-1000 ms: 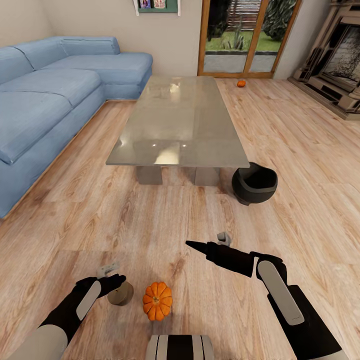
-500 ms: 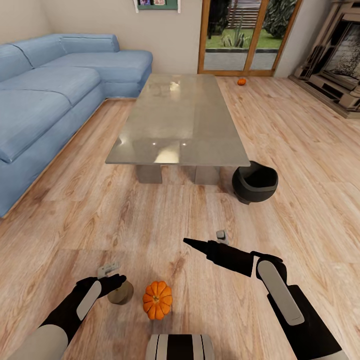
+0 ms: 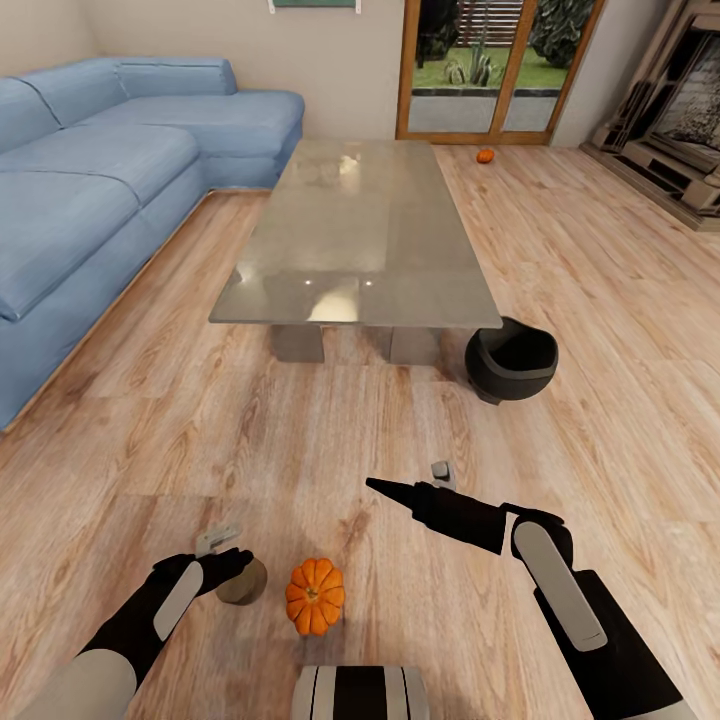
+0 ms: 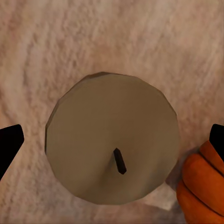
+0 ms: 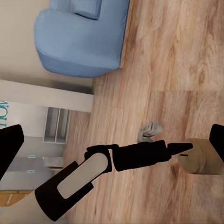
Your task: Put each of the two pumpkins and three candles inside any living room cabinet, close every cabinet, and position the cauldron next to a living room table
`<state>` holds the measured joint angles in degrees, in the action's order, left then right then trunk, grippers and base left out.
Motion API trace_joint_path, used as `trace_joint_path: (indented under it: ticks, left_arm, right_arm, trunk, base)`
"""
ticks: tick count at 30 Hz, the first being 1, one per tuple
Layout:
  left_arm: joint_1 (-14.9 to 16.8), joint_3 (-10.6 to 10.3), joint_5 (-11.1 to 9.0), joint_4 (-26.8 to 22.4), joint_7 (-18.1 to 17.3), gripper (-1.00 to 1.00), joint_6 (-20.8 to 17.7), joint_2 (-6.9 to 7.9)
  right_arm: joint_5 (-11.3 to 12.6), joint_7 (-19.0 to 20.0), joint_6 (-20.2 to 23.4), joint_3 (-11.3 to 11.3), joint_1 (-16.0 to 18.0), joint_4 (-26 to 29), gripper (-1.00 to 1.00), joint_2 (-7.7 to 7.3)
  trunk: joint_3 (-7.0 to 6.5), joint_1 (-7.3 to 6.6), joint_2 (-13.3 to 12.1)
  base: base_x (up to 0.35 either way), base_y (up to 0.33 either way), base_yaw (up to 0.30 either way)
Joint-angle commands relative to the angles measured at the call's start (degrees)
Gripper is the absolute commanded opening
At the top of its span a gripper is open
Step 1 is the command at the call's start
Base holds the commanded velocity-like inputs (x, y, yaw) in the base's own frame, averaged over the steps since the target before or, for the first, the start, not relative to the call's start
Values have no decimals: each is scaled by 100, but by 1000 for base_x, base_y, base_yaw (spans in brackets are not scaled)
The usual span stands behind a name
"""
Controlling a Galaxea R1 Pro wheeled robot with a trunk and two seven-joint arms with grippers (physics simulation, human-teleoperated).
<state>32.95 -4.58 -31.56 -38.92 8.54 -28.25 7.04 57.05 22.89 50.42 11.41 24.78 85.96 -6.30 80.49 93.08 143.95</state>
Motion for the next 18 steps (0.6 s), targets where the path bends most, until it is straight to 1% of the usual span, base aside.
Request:
trace_joint_path:
  ticks: [1, 7, 15, 18]
  left_arm:
    - [1, -34, -61, -10, 52, 100, -14, 8]
    - [1, -34, -61, -10, 54, 100, -12, -6]
    - [1, -34, -61, -10, 52, 100, -8, -10]
    - [1, -34, -62, -10, 55, 100, -7, -12]
  right_arm:
    - [-18, 24, 11, 3, 4, 0, 100, -3]
    - [-18, 22, 11, 8, 3, 0, 100, -3]
    - [-18, 5, 11, 10, 3, 0, 100, -3]
    - [-18, -2, 11, 10, 2, 0, 100, -3]
  trunk:
    - [4, -1, 2]
    - [137, 14, 10]
    - [137, 14, 10]
    - [203, 22, 14]
  base:
    - [0, 0, 0]
    - [0, 0, 0]
    - [0, 0, 0]
    - [0, 0, 0]
